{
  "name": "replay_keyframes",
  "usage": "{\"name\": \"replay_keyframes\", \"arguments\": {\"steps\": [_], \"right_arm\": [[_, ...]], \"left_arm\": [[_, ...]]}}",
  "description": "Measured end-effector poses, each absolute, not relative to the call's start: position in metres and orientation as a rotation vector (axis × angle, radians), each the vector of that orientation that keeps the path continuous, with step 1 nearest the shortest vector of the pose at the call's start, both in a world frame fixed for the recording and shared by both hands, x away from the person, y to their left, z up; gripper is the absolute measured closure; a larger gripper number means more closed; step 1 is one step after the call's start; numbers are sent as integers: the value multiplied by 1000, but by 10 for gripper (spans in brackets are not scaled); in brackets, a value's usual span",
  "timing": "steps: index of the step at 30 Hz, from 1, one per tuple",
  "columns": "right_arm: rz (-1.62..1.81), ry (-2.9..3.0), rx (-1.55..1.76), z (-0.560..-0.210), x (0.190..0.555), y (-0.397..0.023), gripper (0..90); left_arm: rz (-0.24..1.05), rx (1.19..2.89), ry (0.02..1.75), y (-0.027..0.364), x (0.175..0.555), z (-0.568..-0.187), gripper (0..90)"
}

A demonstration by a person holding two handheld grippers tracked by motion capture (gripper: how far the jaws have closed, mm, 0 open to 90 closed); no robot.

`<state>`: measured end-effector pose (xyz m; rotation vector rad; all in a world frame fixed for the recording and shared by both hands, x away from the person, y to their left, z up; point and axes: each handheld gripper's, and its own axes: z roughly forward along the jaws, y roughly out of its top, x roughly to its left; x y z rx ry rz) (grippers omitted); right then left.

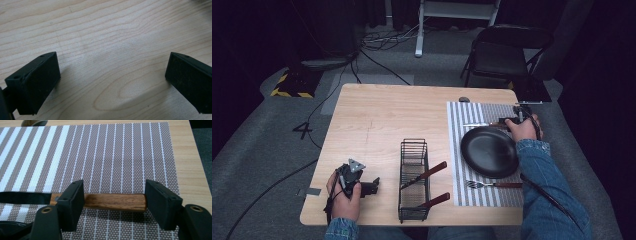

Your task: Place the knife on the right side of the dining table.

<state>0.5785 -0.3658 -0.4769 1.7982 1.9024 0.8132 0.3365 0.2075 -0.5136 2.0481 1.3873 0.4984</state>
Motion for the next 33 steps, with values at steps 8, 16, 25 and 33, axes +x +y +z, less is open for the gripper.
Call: {"name": "replay_keyframes", "arguments": {"steps": [8,16,25,33], "right_arm": [[738,1942,1752,-479,577,-364,415],[757,1936,1720,-464,575,-361,409],[815,1941,1667,-441,568,-352,405],[897,1958,1571,-411,557,-336,406]], "left_arm": [[499,2048,1388,207,337,-514,0],[498,2048,1388,208,337,-514,0],[499,2049,1386,208,337,-514,0],[498,2048,1387,208,337,-514,0]]}}
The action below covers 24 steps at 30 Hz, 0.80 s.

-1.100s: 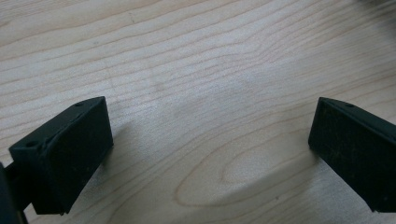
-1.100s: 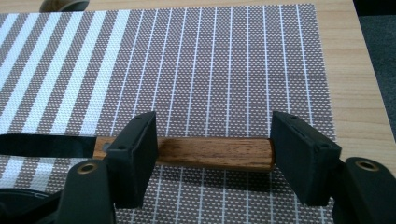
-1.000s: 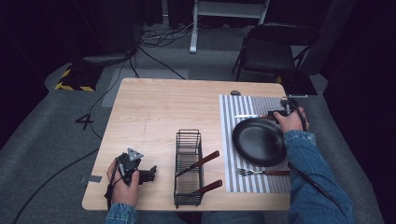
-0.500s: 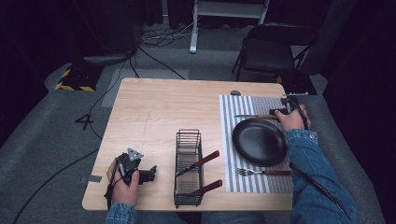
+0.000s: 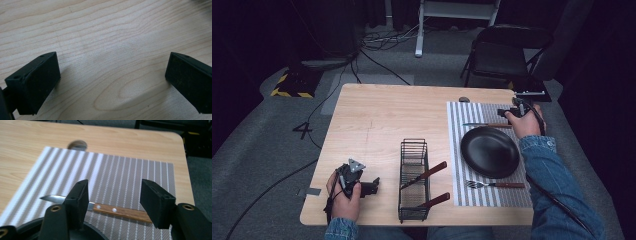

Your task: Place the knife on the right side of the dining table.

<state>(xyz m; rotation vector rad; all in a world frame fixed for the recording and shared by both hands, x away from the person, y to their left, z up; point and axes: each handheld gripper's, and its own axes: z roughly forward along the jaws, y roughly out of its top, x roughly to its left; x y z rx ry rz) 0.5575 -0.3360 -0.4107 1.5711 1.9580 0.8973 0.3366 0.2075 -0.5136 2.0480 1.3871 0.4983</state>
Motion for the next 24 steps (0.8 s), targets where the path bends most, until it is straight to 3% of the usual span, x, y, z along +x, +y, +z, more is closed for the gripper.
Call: {"name": "replay_keyframes", "arguments": {"steps": [12,24], "right_arm": [[1028,2002,1445,-369,529,-311,412],[1140,2062,1358,-350,493,-295,416]], "left_arm": [[498,2049,1387,208,337,-514,0],[498,2046,1390,207,337,-514,0]]}}
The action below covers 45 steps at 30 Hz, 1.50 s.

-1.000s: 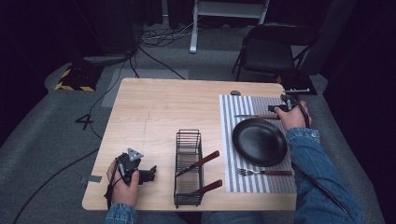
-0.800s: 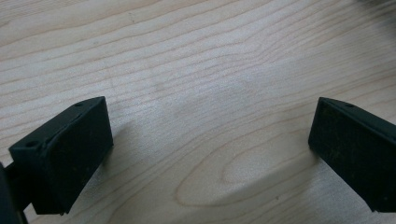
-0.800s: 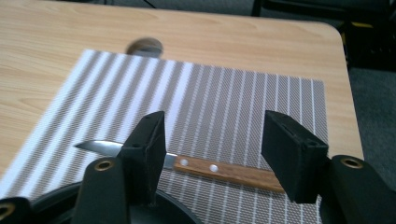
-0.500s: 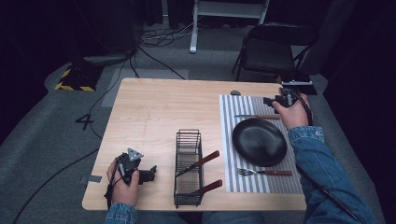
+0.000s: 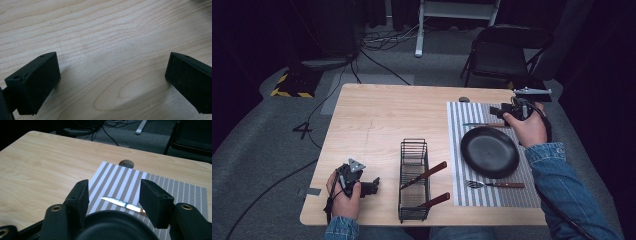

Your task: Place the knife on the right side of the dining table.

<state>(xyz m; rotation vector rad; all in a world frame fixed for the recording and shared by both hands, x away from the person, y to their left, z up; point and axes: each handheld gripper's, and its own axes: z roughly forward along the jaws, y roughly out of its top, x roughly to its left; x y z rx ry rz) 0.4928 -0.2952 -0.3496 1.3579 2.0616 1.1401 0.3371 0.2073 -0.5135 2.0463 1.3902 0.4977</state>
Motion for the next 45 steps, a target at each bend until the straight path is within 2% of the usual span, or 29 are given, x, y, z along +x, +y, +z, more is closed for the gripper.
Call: {"name": "replay_keyframes", "arguments": {"steps": [13,25,45], "right_arm": [[1254,2166,1242,-345,446,-269,416],[1306,2295,1099,-364,406,-236,410],[1293,2467,913,-472,334,-183,395]], "left_arm": [[501,2039,1400,206,337,-514,0],[500,2039,1400,206,337,-514,0],[501,2039,1400,206,337,-514,0]]}}
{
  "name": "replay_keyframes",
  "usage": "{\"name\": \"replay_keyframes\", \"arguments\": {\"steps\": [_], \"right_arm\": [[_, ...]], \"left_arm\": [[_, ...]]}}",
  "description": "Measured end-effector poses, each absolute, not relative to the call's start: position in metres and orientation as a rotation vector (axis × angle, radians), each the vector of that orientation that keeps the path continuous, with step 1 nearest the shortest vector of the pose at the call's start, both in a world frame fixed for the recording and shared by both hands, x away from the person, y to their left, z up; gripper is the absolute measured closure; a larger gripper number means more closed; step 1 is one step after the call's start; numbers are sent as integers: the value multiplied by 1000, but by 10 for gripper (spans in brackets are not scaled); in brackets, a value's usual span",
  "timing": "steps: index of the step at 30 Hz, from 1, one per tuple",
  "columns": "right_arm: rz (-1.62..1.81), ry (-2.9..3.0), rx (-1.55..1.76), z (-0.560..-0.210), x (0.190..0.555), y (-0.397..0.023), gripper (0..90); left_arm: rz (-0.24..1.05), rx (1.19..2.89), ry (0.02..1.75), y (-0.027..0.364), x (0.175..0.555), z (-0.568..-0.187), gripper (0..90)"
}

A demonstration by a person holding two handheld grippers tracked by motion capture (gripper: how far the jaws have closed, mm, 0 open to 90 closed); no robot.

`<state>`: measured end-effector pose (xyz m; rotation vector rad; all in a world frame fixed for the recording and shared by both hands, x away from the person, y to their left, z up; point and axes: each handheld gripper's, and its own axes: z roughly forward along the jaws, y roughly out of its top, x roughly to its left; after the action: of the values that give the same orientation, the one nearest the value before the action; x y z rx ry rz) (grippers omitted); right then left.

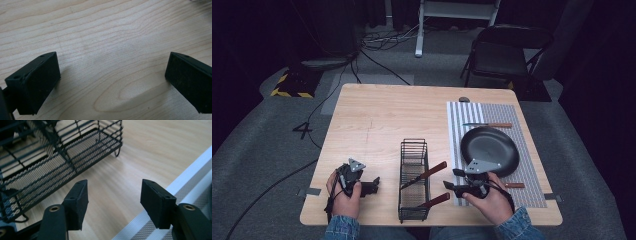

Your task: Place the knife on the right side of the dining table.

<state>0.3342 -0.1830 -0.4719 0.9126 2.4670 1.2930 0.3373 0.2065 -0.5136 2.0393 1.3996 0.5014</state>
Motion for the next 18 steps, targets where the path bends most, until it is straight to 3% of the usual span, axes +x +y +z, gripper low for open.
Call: {"name": "replay_keyframes", "arguments": {"steps": [9,18], "right_arm": [[1249,2543,810,-503,307,-157,389],[1227,2572,773,-512,302,-150,385]], "left_arm": [[501,2039,1400,206,337,-514,0],[501,2039,1400,206,337,-514,0]]}}
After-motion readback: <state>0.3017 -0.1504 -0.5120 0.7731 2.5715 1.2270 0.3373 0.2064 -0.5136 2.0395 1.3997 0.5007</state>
